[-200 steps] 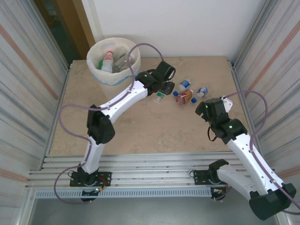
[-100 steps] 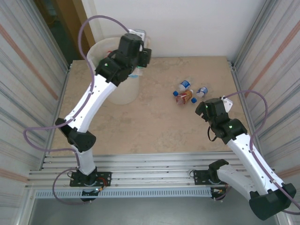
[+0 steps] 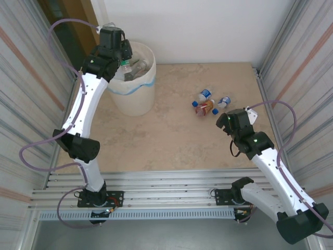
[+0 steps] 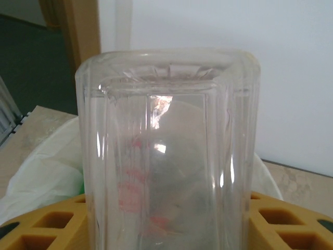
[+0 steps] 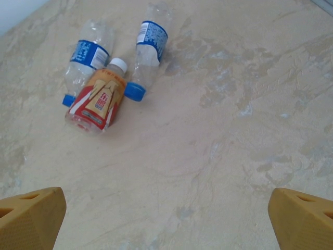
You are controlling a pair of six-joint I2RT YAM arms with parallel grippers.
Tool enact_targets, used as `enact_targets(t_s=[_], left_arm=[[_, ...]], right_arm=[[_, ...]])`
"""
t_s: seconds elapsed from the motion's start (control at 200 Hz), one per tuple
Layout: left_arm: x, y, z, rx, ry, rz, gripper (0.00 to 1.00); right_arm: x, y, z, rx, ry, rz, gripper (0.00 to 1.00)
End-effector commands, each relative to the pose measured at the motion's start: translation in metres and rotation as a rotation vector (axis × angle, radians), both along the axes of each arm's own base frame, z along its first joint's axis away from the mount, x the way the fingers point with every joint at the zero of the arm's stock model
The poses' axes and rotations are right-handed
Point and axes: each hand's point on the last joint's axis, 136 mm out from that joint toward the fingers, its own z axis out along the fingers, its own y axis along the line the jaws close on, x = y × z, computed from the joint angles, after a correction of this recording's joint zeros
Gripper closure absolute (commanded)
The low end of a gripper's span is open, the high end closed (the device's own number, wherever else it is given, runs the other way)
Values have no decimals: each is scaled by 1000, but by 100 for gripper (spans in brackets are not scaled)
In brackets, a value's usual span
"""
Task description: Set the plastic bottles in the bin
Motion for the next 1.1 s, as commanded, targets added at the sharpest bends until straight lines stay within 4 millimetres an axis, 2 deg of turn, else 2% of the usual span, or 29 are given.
enact_targets(t_s=[0.0, 0.225, 0.391, 0.571, 0.656, 0.897, 0.977, 1.097], left_arm=[[6, 7, -9, -26, 27, 52, 59], [13, 28, -32, 26, 86, 132, 57], [16, 36, -47, 46, 126, 159, 54], [16, 37, -59, 55, 155, 165, 42], [14, 40, -62, 52, 161, 176, 34], [6, 46, -63, 63, 167, 202, 32], [3, 49, -62, 66, 166, 213, 24], [0, 49, -63, 63, 169, 212, 21]], right_arm=[[1, -1, -3, 23, 3, -24, 2], [1, 1, -4, 26, 4, -13, 2], [1, 2, -4, 30, 3, -5, 2], [2, 3, -4, 31, 5, 0, 2], [2, 3, -4, 30, 3, 0, 2], [3, 3, -5, 27, 4, 0, 2], [3, 4, -5, 30, 4, 2, 2], [3, 4, -4, 31, 3, 4, 2]])
